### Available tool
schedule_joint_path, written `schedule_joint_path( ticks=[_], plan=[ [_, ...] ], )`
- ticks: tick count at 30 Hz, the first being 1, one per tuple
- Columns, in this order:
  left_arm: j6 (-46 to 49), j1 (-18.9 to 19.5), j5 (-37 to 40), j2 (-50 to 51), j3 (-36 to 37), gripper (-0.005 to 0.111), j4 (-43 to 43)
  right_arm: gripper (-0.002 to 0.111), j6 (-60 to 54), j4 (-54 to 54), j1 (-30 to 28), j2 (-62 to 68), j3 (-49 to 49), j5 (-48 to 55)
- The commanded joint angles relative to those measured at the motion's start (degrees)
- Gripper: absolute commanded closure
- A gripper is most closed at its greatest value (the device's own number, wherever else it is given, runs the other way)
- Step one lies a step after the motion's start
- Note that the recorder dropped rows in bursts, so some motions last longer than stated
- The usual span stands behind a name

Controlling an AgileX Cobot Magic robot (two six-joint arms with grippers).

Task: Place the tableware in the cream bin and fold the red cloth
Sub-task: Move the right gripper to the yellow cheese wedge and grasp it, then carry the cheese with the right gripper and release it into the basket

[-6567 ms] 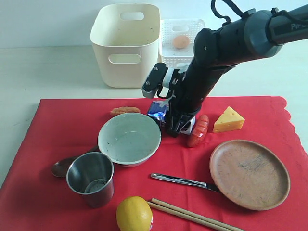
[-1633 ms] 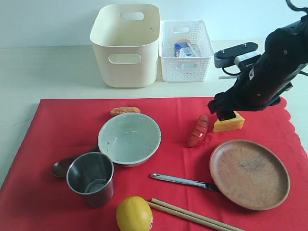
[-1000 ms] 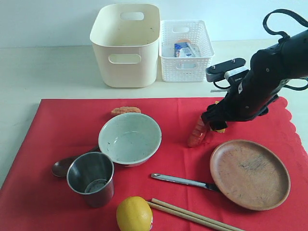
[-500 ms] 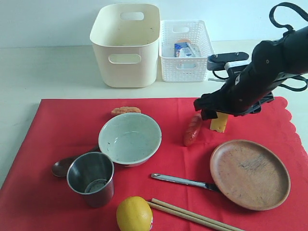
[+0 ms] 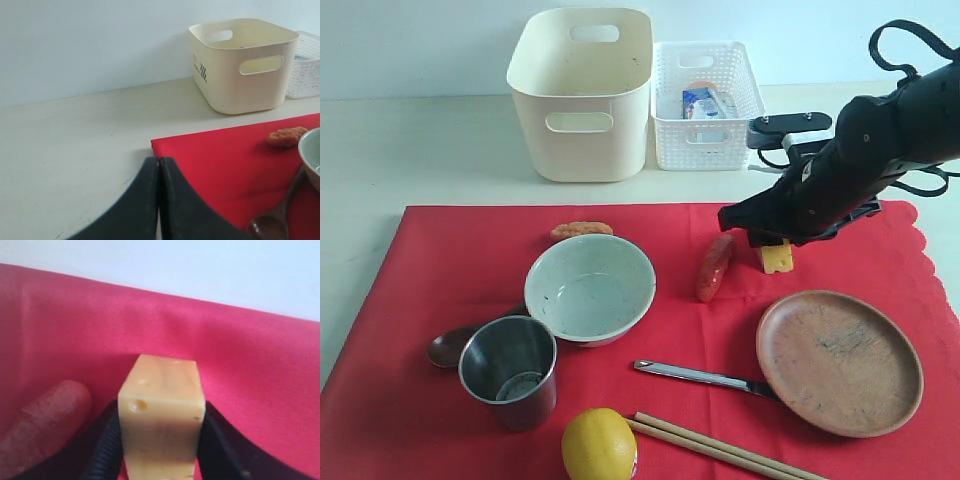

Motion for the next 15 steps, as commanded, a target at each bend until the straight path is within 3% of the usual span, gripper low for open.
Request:
schedule_joint_path(
  ticks=[1,8,15],
  plan=[
    [0.06,0.14,-0.12,-0.38,0.18,0.105,0.0,0.089,-0.22,-0.43,-0.15,-0.02,-0.34,-0.63],
    [0.06,0.14,-0.12,-0.38,0.18,0.105,0.0,0.108,0.17,-0.29,-0.15,-0.02,-0.34,-0.63],
    [0.06,0.14,-0.12,-0.38,0.18,0.105,0.0,0.108,1.19,0.04,-0.15,-1.2,-0.34,-1.75]
  ],
)
